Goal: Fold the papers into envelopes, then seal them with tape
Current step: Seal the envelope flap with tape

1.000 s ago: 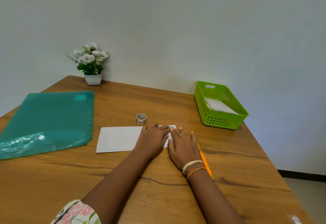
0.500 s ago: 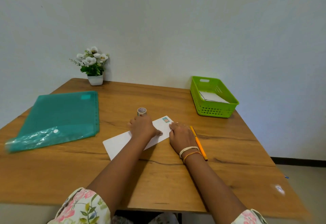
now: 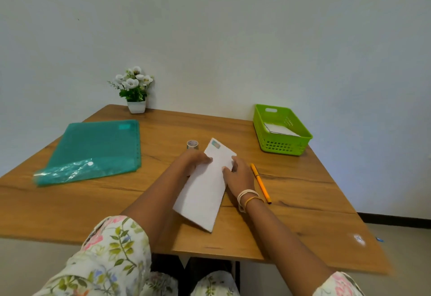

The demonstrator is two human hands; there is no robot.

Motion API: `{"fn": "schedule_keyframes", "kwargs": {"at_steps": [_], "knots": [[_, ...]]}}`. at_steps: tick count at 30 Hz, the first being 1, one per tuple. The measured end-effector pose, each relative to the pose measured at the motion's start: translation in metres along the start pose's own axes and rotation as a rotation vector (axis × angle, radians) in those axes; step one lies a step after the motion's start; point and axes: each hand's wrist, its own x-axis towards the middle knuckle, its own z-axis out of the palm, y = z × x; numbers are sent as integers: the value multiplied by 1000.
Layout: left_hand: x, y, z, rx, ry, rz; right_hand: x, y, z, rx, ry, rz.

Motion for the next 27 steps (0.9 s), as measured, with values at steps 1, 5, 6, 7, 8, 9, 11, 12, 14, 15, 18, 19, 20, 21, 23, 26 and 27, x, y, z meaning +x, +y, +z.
{"fn": "schedule_keyframes", "kwargs": {"at_steps": [1,5,6,7,8,9,11,12,14,15,18,19,20,21,23,26,27], "knots": [[-1,1,-1,-104,22,18,-1,-4,-3,28,5,44],[-6,11,2,-452,82,79,1,-16,-23,158,-42,270],[-8,14,3,-521,78,75,2,-19,-29,193,-91,313],[-10,17,5,-565,71,73,4,-20,-35,228,-129,351],[-11,20,7,-583,60,78,6,-22,-42,268,-164,379],[-12,22,9,-584,50,87,9,-23,-49,300,-184,386],[-16,27,14,-487,29,107,17,-25,-61,306,-167,360],[-19,28,15,-369,9,107,19,-26,-67,323,-121,340],[-24,30,15,-128,-55,71,26,-29,-77,388,-9,297],[-26,30,13,-50,-115,31,29,-31,-82,412,39,283],[-29,39,7,-41,-448,-58,40,-35,-94,501,158,265],[-29,43,8,-96,-541,-64,44,-36,-98,509,188,265],[-29,45,10,-170,-602,-66,48,-38,-100,514,213,265],[-30,48,14,-248,-629,-66,51,-39,-102,530,229,264],[-31,53,26,-379,-592,-44,58,-39,-107,544,233,260],[-30,59,43,-478,-488,26,63,-36,-115,459,211,246],[-30,62,47,-477,-462,48,64,-37,-117,444,195,249]]}}
